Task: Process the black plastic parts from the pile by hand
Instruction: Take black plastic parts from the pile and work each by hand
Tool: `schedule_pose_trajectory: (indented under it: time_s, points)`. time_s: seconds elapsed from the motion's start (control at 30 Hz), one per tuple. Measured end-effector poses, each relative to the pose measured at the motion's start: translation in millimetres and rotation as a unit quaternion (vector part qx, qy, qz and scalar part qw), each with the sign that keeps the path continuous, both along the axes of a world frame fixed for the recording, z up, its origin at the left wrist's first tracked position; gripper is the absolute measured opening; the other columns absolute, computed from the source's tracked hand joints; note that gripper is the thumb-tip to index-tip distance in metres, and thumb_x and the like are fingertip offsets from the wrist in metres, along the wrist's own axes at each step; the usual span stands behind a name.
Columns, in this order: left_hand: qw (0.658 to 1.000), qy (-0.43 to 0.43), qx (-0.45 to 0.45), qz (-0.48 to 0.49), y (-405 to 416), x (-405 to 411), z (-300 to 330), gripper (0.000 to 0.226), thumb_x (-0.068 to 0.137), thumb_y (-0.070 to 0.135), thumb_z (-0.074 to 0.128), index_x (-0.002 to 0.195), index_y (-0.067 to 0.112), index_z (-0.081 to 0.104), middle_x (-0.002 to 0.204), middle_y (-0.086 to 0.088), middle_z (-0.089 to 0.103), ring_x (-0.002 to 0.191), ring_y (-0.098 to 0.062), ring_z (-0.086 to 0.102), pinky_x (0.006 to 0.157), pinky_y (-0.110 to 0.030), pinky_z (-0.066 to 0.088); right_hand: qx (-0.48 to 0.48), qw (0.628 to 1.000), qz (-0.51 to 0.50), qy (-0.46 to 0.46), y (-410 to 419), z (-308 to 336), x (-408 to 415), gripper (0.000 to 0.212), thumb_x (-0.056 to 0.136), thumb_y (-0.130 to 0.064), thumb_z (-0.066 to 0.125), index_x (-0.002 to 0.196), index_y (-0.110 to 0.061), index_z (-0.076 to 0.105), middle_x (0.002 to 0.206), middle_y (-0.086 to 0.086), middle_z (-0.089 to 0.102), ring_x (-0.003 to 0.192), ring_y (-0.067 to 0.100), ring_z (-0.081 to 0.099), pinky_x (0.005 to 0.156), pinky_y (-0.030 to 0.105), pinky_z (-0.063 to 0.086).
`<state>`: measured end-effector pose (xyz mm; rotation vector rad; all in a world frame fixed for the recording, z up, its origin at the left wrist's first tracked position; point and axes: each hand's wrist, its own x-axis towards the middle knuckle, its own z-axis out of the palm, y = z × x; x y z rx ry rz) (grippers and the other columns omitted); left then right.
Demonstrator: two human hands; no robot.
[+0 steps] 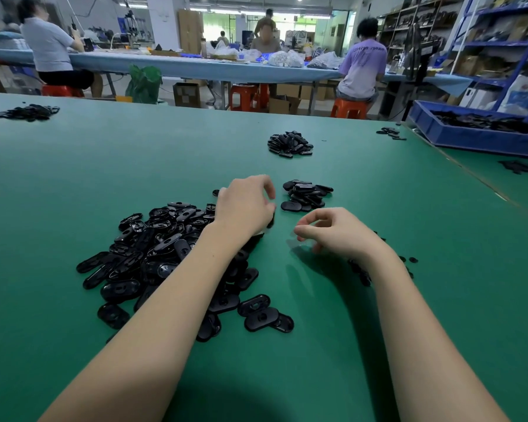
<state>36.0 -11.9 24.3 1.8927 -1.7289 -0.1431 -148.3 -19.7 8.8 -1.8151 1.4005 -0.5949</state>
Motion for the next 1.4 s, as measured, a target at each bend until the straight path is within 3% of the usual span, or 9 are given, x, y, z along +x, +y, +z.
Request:
schedule_pose_trajectory:
  time_s: [0.07,0.17,0.27,0.4,0.53,0.73,0.87,1.03,1.4]
  points:
    - [0.992,0.117,-0.009,-0.048,2,-4,6,0.013,0.089,0.025,0.069,0.100,0.032,0.069,0.082,0.011,0.071,0.077,-0.006,0.062,0.074,-0.021,0.049,0.003,0.999,-0.013,-0.039,1,3,0,0.010,0.093,-0.035,0.071,0.096,-0.027,0.071,0.087,-0.011,0.078,0.056,0.003,0.064,0.057,0.021,0.043]
    - [0.956,0.268,0.019,-0.115,6,-8,13,0.012,0.092,0.025,0.069,0.097,0.032,0.076,0.085,0.012,0.074,0.075,0.004,0.066,0.056,-0.007,0.042,0.025,0.996,-0.023,-0.088,2,10,-4,0.013,0.093,-0.039,0.071,0.102,-0.030,0.068,0.088,-0.012,0.079,0.056,0.002,0.062,0.057,0.023,0.042]
    - [0.923,0.344,0.055,-0.163,9,-11,16,0.013,0.095,0.016,0.066,0.098,0.023,0.076,0.090,0.004,0.077,0.077,0.001,0.068,0.066,-0.011,0.049,0.045,0.989,-0.027,-0.136,4,13,-9,0.019,0.093,-0.036,0.072,0.109,-0.026,0.070,0.092,-0.009,0.079,0.056,0.003,0.058,0.062,0.026,0.040]
    - [0.900,0.377,0.089,-0.200,11,-8,15,0.014,0.095,0.010,0.065,0.097,0.021,0.073,0.099,-0.004,0.077,0.093,-0.015,0.071,0.089,-0.030,0.054,0.052,0.977,-0.055,-0.200,4,15,-17,0.021,0.086,-0.032,0.079,0.105,-0.026,0.074,0.102,-0.003,0.079,0.059,0.006,0.055,0.066,0.026,0.039]
    - [0.893,0.383,0.127,-0.198,9,-5,14,0.010,0.094,0.019,0.069,0.095,0.028,0.073,0.103,0.002,0.078,0.095,-0.012,0.072,0.085,-0.028,0.055,0.058,0.969,-0.061,-0.231,3,15,-23,0.015,0.084,-0.027,0.081,0.098,-0.027,0.076,0.093,-0.003,0.075,0.061,0.007,0.055,0.063,0.024,0.038]
    - [0.882,0.405,0.155,-0.183,8,-14,8,0.013,0.089,0.017,0.074,0.101,0.020,0.071,0.087,0.005,0.077,0.078,-0.008,0.070,0.070,-0.018,0.055,0.034,0.985,-0.026,-0.169,4,21,-32,0.020,0.087,-0.021,0.079,0.106,-0.027,0.073,0.083,-0.011,0.072,0.062,0.007,0.057,0.065,0.024,0.040]
    - [0.869,0.446,0.137,-0.162,6,-15,1,0.015,0.091,0.001,0.068,0.103,0.010,0.069,0.081,-0.004,0.072,0.070,-0.013,0.066,0.068,-0.019,0.057,-0.038,0.996,-0.078,0.012,0,31,-44,0.009,0.085,-0.025,0.076,0.092,-0.031,0.075,0.089,-0.009,0.076,0.068,0.008,0.065,0.063,0.024,0.044]
    - [0.859,0.474,0.121,-0.153,2,-13,-5,0.018,0.092,-0.003,0.064,0.106,0.006,0.073,0.084,-0.012,0.070,0.076,-0.018,0.069,0.083,-0.023,0.059,-0.010,0.974,-0.086,0.210,-3,33,-60,0.010,0.081,-0.026,0.076,0.076,-0.034,0.078,0.095,-0.008,0.076,0.096,0.015,0.067,0.092,0.035,0.055]
    - [0.808,0.550,0.153,-0.147,-1,-17,-8,0.017,0.093,-0.005,0.061,0.098,0.005,0.074,0.093,-0.012,0.072,0.089,-0.021,0.076,0.083,-0.022,0.059,0.024,0.962,-0.086,0.256,-3,18,-55,0.010,0.076,-0.024,0.078,0.073,-0.033,0.078,0.089,-0.007,0.073,0.093,0.017,0.066,0.090,0.032,0.056]
